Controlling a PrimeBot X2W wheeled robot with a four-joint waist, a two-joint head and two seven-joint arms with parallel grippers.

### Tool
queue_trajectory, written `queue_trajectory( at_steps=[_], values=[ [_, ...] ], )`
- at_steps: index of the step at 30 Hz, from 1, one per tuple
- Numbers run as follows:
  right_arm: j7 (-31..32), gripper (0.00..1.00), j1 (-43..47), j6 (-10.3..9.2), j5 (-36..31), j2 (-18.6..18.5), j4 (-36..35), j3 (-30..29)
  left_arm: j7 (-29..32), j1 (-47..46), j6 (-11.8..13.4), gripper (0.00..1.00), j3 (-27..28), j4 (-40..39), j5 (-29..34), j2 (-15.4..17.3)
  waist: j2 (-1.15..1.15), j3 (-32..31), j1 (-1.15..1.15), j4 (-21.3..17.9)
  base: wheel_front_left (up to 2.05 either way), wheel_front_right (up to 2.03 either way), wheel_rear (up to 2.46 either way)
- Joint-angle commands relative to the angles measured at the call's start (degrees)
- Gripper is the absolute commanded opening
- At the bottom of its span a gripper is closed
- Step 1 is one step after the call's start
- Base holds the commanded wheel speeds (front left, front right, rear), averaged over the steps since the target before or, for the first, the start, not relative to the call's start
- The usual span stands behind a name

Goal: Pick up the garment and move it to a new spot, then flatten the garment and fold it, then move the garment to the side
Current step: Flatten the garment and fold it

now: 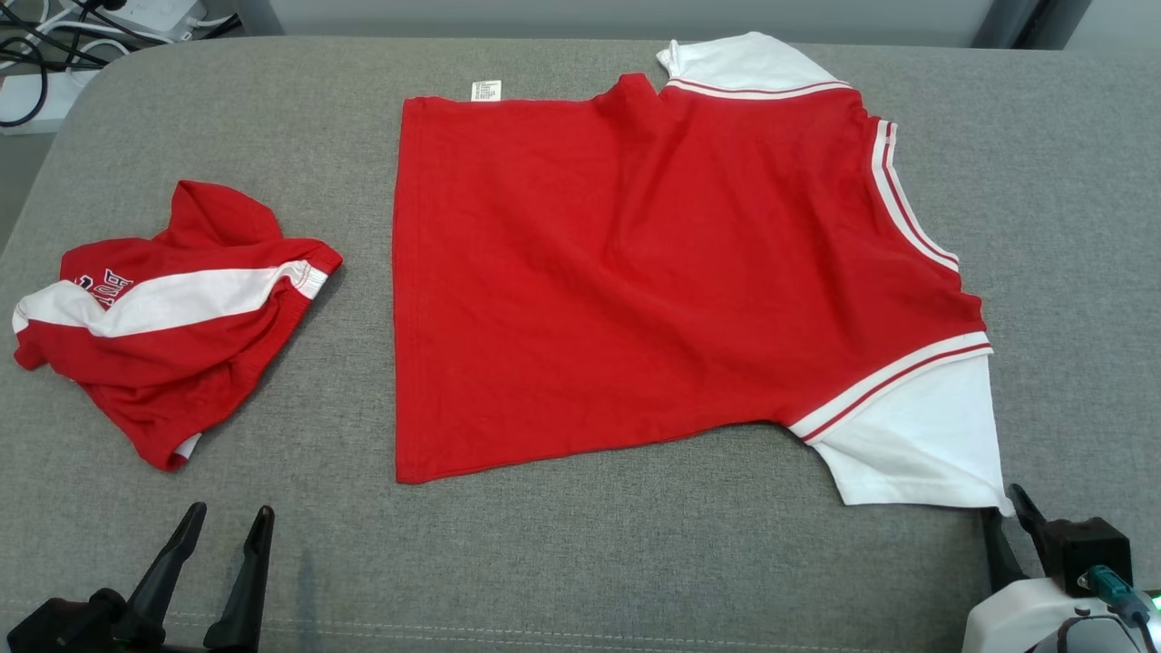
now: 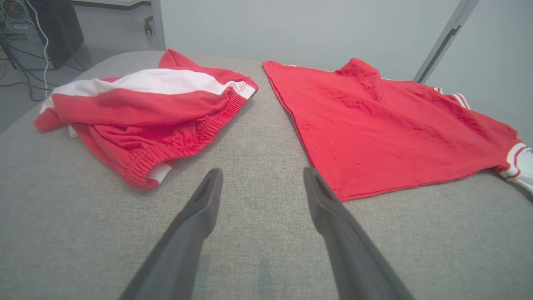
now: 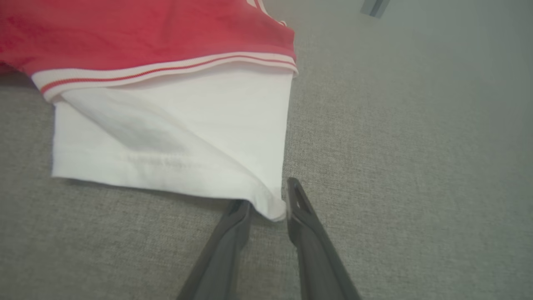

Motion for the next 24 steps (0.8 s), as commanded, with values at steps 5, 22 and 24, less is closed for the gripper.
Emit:
queue_trajectory(
  at_steps=[5,22,24],
  values=[
    [0.0,0.00,-0.6,0.18,-0.4,-0.7,-1.6,1.7,-0.3,-3.2,0.0,1.00,2.2,-1.3,-0.2,1.8,0.00,0.1,0.00,-0.3,0.00,0.00,0.00],
    [1.9,0.00,-1.2,0.18,0.0,-0.7,-7.3,6.6,-0.3,-11.8,0.0,1.00,-16.3,-0.3,3.2,9.2,0.00,4.6,0.00,-3.9,0.00,0.00,0.00],
    [2.0,0.00,-1.4,0.18,0.1,-0.7,-8.0,7.1,-0.3,-12.4,0.0,1.00,-16.7,1.3,1.4,8.9,0.00,5.1,0.00,-4.4,0.00,0.00,0.00]
  ],
)
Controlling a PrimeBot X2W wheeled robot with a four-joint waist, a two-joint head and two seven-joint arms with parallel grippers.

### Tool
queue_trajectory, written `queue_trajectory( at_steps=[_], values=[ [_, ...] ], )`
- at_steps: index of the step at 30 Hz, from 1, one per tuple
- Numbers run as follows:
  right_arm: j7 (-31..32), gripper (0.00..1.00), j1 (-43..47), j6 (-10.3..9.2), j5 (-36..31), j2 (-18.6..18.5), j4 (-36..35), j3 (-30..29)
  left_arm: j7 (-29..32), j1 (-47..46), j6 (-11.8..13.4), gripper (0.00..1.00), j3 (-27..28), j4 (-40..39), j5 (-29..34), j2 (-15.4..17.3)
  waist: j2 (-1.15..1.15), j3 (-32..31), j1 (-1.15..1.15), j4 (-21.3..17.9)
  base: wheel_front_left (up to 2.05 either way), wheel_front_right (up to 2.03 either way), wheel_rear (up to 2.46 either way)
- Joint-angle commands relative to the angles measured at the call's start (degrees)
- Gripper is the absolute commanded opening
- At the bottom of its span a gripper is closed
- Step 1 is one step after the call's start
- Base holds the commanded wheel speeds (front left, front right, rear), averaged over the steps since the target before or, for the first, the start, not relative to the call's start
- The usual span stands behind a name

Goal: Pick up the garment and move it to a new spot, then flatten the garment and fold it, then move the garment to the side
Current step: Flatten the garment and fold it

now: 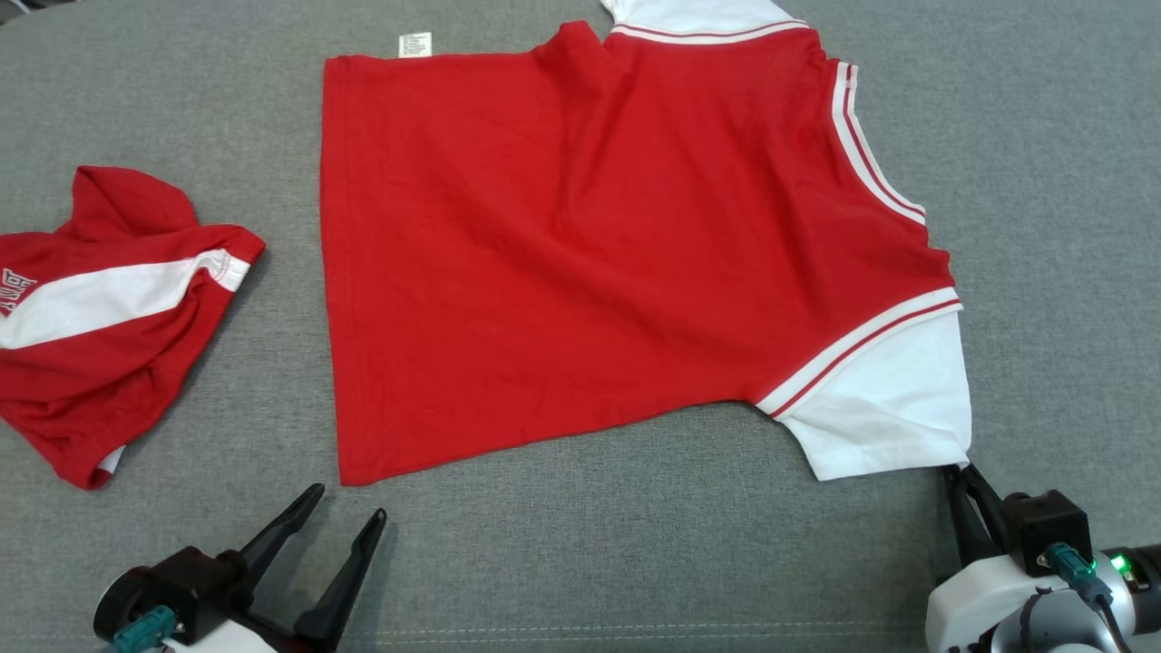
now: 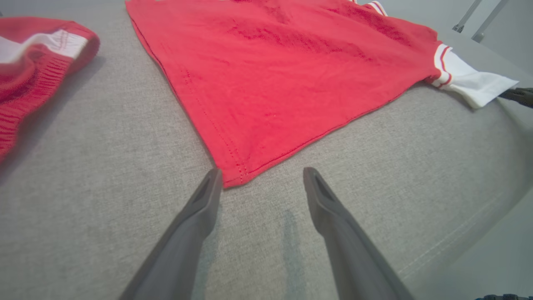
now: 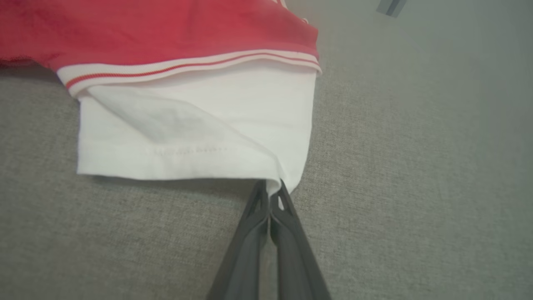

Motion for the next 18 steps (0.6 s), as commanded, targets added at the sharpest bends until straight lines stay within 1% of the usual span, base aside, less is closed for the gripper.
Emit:
queue_trajectory(
  at_steps=[1,7,15,18],
  values=[
    [0.3,0.00,-1.4,0.18,0.2,-0.7,-2.5,1.9,-0.3,-3.8,0.0,1.00,1.7,0.8,-2.7,1.7,0.00,0.9,0.00,-0.9,0.00,0.00,0.00],
    [0.3,0.00,-1.4,0.18,0.8,-0.7,-3.5,3.0,-0.3,-5.3,0.0,1.00,0.5,3.2,-7.7,2.2,0.00,1.6,0.00,-1.8,0.00,0.00,0.00],
    [0.0,0.00,-1.6,0.18,1.3,-0.7,-3.7,4.0,-0.3,-6.2,0.0,1.00,-2.3,6.4,-12.6,3.0,0.00,1.7,0.00,-2.4,0.00,0.00,0.00],
    [-0.2,0.00,-1.5,0.18,1.5,-0.7,-4.1,4.2,-0.3,-6.7,0.0,1.00,-2.8,6.3,-13.9,3.4,0.00,2.1,0.00,-2.8,0.00,0.00,0.00]
  ],
)
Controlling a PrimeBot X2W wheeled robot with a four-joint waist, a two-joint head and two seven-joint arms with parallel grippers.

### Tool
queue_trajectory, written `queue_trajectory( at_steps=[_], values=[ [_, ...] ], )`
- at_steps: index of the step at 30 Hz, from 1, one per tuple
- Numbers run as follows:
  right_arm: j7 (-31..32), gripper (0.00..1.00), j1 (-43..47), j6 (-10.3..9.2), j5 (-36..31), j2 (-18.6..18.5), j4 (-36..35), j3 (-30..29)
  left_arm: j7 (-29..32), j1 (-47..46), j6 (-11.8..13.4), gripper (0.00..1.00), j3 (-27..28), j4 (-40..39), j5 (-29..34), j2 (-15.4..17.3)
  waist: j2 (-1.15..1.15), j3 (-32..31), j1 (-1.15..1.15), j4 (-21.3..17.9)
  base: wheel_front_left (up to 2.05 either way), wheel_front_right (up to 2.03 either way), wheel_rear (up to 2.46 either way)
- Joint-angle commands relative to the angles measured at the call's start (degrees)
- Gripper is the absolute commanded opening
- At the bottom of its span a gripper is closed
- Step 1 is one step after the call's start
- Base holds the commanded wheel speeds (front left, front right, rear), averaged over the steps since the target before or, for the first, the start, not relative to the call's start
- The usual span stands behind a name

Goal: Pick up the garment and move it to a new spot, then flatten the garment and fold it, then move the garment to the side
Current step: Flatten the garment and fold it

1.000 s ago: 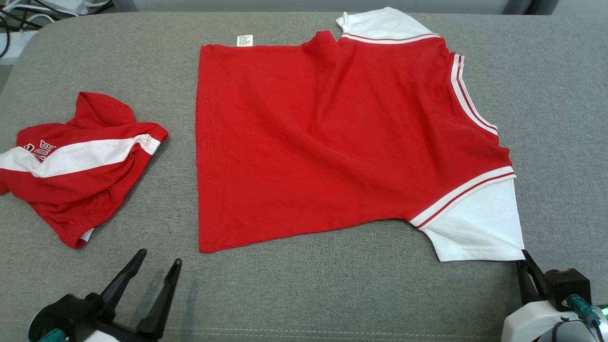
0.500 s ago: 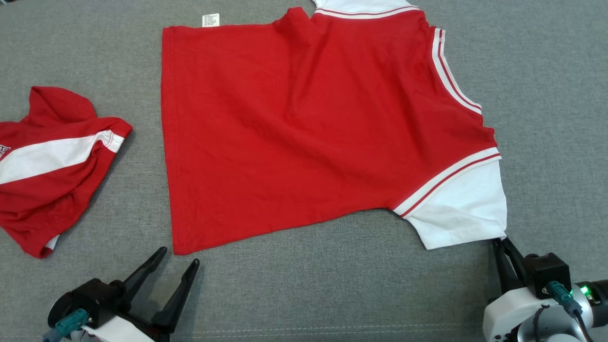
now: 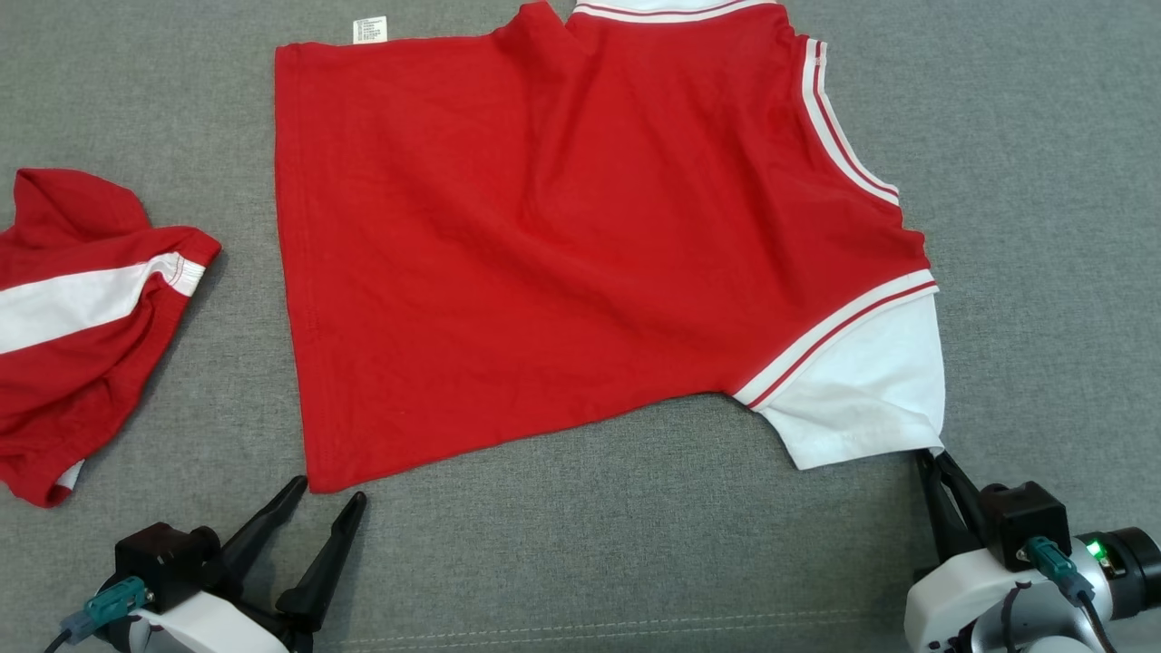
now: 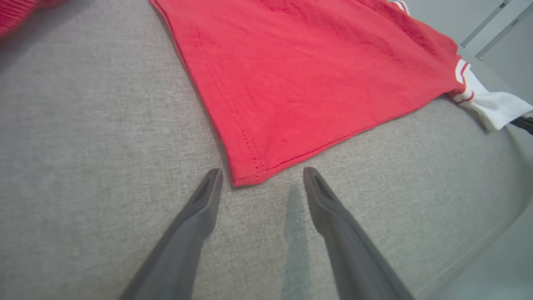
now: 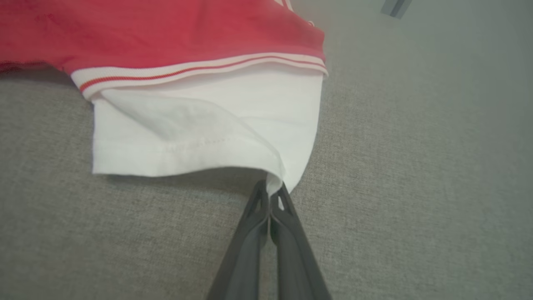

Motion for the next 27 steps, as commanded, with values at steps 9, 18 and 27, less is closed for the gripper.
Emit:
queue_trajectory(
  at_steps=[9,18,27],
  values=[
    [-1.0,0.00,-1.0,0.18,1.1,-0.7,-2.6,1.9,-0.3,-2.6,0.0,0.48,1.5,-1.0,-2.1,2.4,0.00,0.7,0.00,-1.0,0.00,0.00,0.00],
    [-1.5,0.00,-1.4,0.18,1.4,-0.7,-3.0,2.4,-0.3,-2.5,0.0,0.00,3.3,-4.2,-2.2,2.4,0.00,0.2,0.00,-1.1,0.00,0.00,0.00],
    [-2.0,0.00,-1.4,0.18,2.0,-0.7,-1.1,0.7,-0.3,0.0,0.0,0.00,4.5,-2.7,-1.1,0.8,0.00,-5.0,0.00,0.0,0.00,0.00,0.00]
  ],
)
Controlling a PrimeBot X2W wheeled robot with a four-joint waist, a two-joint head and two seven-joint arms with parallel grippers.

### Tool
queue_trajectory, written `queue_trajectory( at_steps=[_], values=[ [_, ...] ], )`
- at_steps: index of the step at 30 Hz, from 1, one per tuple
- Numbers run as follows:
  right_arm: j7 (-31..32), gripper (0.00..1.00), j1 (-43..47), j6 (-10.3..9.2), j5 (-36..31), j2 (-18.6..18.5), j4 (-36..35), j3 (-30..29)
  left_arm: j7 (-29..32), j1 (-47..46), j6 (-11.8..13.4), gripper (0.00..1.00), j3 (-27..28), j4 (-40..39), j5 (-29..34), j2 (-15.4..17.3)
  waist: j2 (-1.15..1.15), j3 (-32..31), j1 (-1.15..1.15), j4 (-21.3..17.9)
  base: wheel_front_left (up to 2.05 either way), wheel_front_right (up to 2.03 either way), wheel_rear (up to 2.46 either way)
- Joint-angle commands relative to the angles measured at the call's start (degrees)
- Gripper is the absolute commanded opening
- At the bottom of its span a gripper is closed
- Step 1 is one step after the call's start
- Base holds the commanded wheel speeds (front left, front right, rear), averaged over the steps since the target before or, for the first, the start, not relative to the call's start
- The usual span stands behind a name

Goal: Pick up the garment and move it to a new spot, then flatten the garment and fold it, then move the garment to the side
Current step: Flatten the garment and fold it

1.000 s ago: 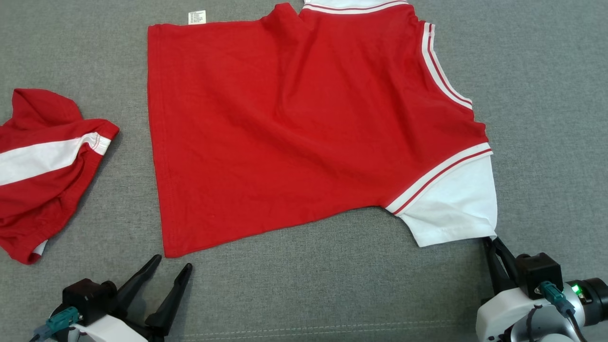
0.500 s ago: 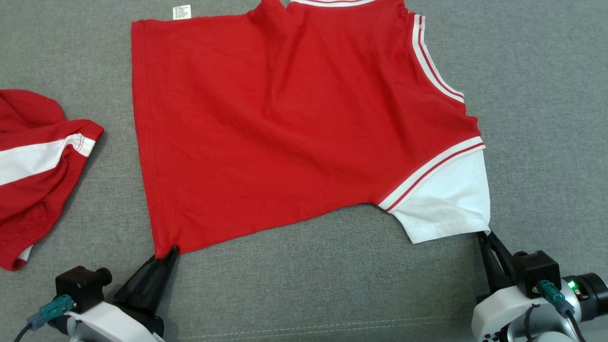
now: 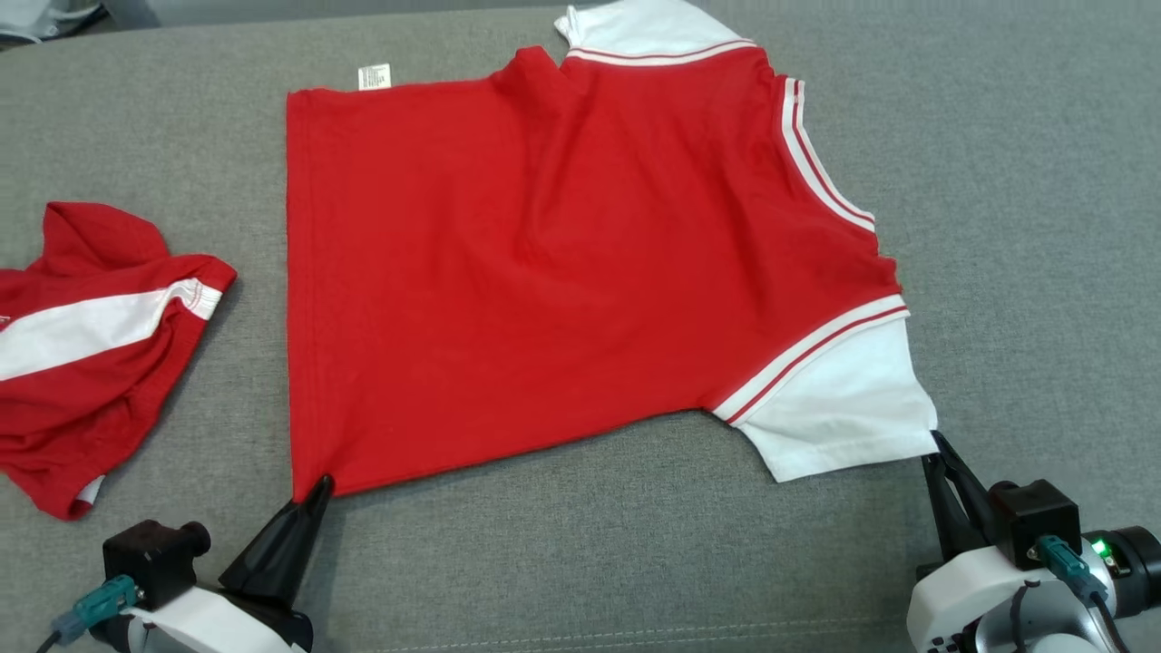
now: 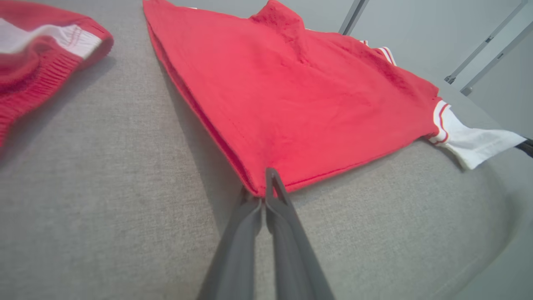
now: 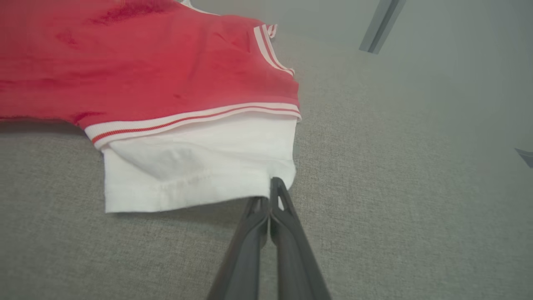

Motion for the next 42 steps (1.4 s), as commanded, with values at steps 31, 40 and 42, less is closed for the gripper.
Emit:
queue_trajectory(
  at_steps=[31,40,42],
  values=[
    [8.8,0.00,14.9,0.18,-2.1,-0.6,-9.5,5.8,-0.3,1.1,0.0,0.00,7.5,14.5,7.6,-6.6,0.00,-11.2,0.00,-1.7,0.00,0.00,0.00],
    [10.8,0.00,19.4,0.18,-1.3,-0.6,-12.1,6.3,-0.3,1.0,0.0,0.00,9.2,15.0,9.0,-6.6,0.00,-10.6,0.00,0.7,0.00,0.00,0.00],
    [10.6,0.00,19.2,0.18,-1.2,-0.6,-12.8,5.9,-0.3,1.0,0.0,0.00,9.3,14.8,9.0,-6.6,0.00,-10.3,0.00,0.9,0.00,0.00,0.00]
  ],
)
